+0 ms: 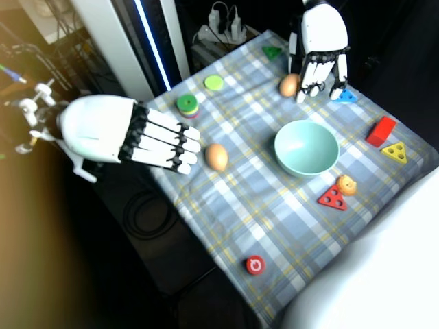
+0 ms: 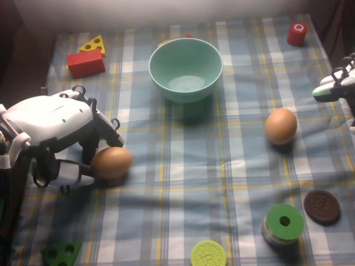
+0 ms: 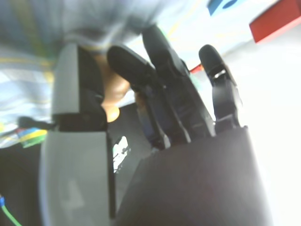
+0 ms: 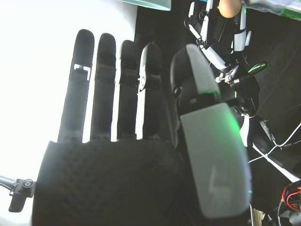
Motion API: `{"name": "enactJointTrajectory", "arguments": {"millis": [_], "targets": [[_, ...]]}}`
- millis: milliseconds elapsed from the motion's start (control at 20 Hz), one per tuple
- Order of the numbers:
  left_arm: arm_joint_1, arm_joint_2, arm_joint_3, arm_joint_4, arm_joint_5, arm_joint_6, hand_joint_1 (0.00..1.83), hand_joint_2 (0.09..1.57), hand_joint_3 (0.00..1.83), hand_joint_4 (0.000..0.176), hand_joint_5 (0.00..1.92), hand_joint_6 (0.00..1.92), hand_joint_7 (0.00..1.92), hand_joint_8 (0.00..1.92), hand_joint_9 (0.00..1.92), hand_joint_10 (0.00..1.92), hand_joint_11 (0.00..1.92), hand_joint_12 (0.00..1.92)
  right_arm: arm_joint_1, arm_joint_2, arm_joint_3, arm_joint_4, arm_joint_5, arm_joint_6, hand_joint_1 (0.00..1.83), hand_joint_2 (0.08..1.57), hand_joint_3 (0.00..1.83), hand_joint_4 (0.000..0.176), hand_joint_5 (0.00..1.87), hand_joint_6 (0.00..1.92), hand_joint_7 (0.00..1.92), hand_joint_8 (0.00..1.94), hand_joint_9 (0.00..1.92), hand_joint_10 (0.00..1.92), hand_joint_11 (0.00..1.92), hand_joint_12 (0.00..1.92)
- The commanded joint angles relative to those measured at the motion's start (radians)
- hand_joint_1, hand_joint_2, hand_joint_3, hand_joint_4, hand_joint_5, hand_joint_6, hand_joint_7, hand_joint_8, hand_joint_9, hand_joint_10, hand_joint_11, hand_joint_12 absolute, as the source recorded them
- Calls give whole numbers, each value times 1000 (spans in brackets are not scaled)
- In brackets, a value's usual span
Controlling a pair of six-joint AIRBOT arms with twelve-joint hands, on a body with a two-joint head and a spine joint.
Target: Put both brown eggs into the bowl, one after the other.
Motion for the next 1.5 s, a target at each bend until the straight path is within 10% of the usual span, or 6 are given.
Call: {"name": "enactJointTrajectory", "arguments": {"millis": [0, 650, 950, 1000, 1050, 1450], "targets": [[-10, -4, 0, 6, -74, -1, 971, 1029, 0, 40, 861, 0, 1094, 335, 1092, 128, 72, 847, 2, 8, 0, 32, 115, 10, 972, 1240, 1, 0, 762, 1, 791, 3, 780, 8, 512, 739], [-11, -9, -11, 24, -73, 0, 811, 955, 0, 116, 557, 11, 906, 14, 873, 48, 7, 826, 1, 7, 1, 33, 115, 11, 1024, 1218, 0, 0, 750, 0, 766, 3, 734, 5, 436, 798], [-22, -30, 0, 26, -65, 0, 970, 978, 1, 0, 941, 11, 1047, 935, 913, 819, 8, 1054, 1, 7, 2, 33, 115, 11, 1037, 1225, 0, 0, 756, 0, 766, 3, 752, 6, 462, 764], [-23, -31, 0, 26, -66, 0, 1043, 1033, 0, 141, 1096, 561, 1092, 955, 939, 870, 39, 1063, 1, 7, 2, 33, 115, 11, 1020, 1227, 0, 0, 758, 0, 769, 1, 760, 3, 458, 802], [-23, -32, 1, 25, -68, 0, 1049, 1051, 6, 169, 1087, 749, 1121, 928, 965, 882, 27, 1076, 1, 7, 2, 33, 115, 11, 1017, 1231, 1, 0, 763, 2, 776, 3, 764, 4, 458, 810], [-35, -39, 6, 21, -107, -34, 1048, 1064, 2, 176, 1077, 809, 1087, 1171, 925, 1135, 0, 1127, -4, 6, 2, 37, 115, 11, 999, 1237, 1, 0, 768, 0, 793, 2, 803, 7, 502, 840]]}}
